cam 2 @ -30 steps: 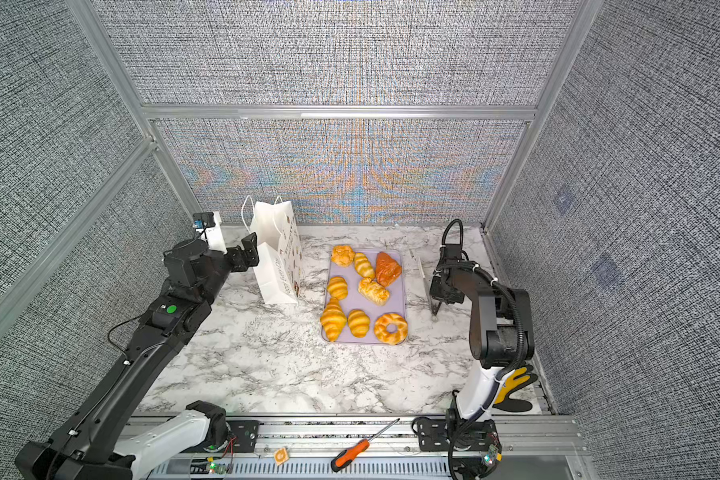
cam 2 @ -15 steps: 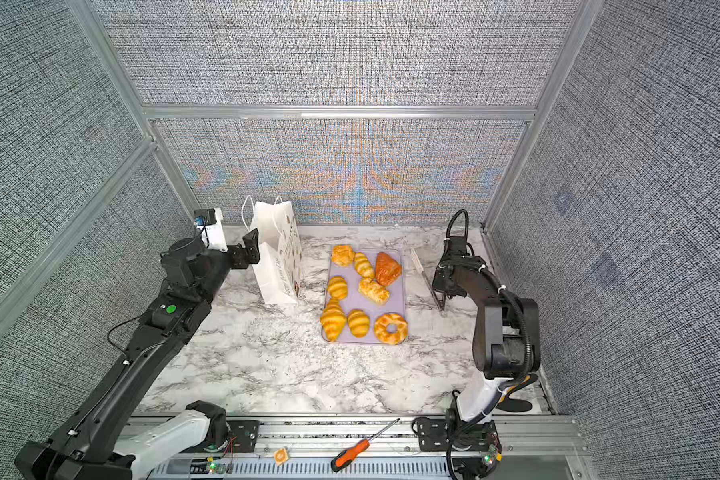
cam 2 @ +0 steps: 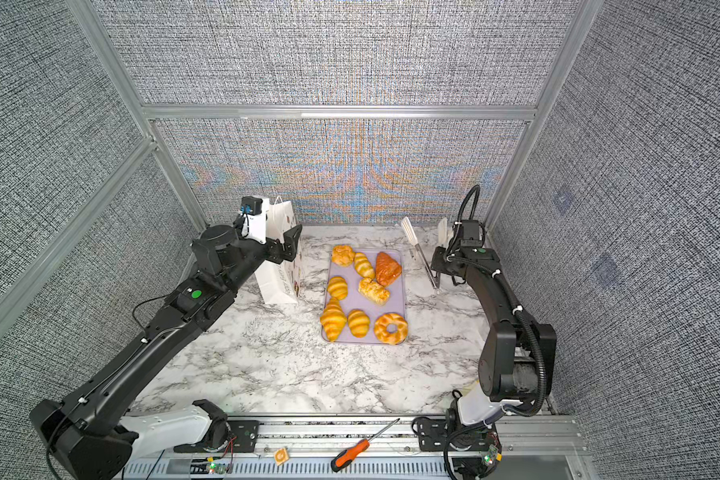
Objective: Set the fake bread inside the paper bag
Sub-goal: 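Lift the tongs upright with the right gripper while the left gripper reaches toward them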
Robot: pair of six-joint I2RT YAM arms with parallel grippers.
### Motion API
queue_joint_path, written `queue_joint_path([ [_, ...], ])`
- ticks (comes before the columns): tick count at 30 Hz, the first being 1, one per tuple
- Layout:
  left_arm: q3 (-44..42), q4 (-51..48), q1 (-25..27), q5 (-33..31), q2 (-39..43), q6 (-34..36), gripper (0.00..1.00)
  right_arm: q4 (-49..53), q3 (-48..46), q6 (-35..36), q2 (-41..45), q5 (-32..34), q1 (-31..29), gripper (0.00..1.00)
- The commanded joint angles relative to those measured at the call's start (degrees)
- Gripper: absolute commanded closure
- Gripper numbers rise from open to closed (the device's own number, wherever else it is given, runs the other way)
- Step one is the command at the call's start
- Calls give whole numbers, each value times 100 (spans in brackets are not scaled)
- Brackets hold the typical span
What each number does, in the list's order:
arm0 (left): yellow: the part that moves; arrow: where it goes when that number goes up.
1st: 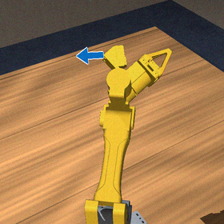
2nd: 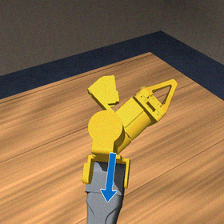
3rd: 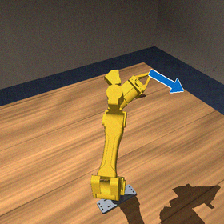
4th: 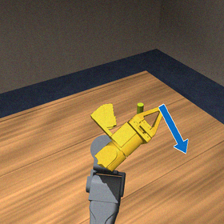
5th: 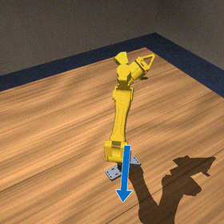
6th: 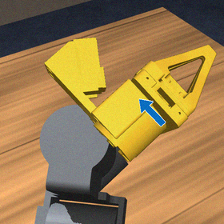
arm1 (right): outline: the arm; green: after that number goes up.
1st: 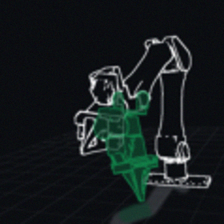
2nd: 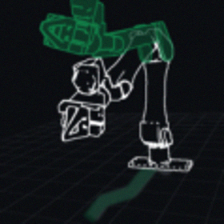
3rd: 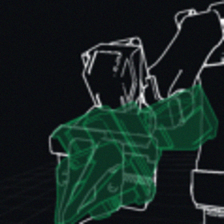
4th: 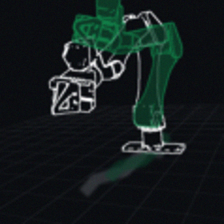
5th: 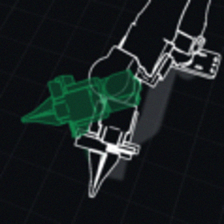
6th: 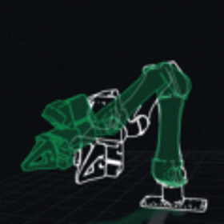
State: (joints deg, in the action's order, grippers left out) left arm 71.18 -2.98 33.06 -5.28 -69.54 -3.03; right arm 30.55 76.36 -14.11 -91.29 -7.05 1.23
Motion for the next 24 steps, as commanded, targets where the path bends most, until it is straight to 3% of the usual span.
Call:
queue_joint_path([
  [1,274,176,82,751,-260,218,4,-360,220,58,-60,-1048,8,100],
  [12,1221,490,62,2715,-1398,-67,2,-1216,813,-644,-339,-3344,-35,100],
  [17,1752,780,-44,3870,-2003,-441,3,-1473,930,-775,-356,-3881,-147,100],
  [24,2484,906,-277,4830,-2812,-817,7,-1489,1032,-723,-373,-4588,-203,100],
])
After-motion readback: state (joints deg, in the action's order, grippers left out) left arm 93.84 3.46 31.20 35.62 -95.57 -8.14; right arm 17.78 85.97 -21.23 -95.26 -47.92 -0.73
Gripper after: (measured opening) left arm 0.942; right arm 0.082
